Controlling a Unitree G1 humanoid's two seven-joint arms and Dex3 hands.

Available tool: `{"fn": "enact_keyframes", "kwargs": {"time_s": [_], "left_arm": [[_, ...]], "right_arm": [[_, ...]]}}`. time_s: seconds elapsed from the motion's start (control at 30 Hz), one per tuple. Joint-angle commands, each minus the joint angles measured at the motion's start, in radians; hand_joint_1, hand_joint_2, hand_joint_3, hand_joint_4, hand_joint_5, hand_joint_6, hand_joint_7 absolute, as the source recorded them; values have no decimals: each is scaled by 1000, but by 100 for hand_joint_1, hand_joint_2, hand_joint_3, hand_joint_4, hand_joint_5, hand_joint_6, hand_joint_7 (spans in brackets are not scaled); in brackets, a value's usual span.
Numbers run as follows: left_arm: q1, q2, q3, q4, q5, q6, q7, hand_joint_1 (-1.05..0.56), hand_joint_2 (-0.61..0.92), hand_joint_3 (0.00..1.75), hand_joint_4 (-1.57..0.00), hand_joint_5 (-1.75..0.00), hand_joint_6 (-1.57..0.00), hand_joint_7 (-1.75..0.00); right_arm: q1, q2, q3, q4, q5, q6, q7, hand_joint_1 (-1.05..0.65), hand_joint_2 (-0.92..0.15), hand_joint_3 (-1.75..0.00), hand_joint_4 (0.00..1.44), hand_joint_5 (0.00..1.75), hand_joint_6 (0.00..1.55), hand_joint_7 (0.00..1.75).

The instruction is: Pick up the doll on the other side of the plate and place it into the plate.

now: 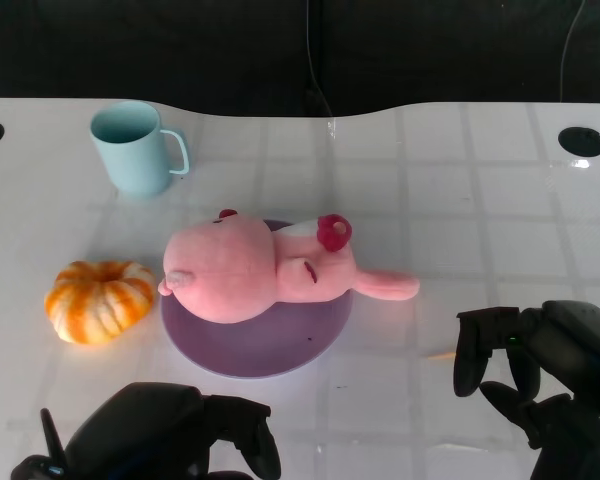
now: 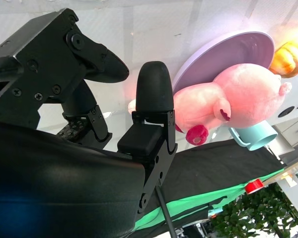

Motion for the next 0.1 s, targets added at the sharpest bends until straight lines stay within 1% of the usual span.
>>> {"fn": "enact_keyframes", "kwargs": {"time_s": [0.03, 0.1], "left_arm": [[-4, 1, 5, 14, 1, -1, 17, -31, 92, 32, -71, -138, -78, -88], [-6, -1, 5, 20, 5, -7, 24, -30, 92, 32, -71, -138, -78, -88]], "right_arm": [[4, -20, -2, -7, 17, -7, 11, -3, -30, -124, 87, 174, 83, 133], [3, -22, 0, -2, 19, -16, 10, -2, -29, -125, 86, 174, 83, 133]]}}
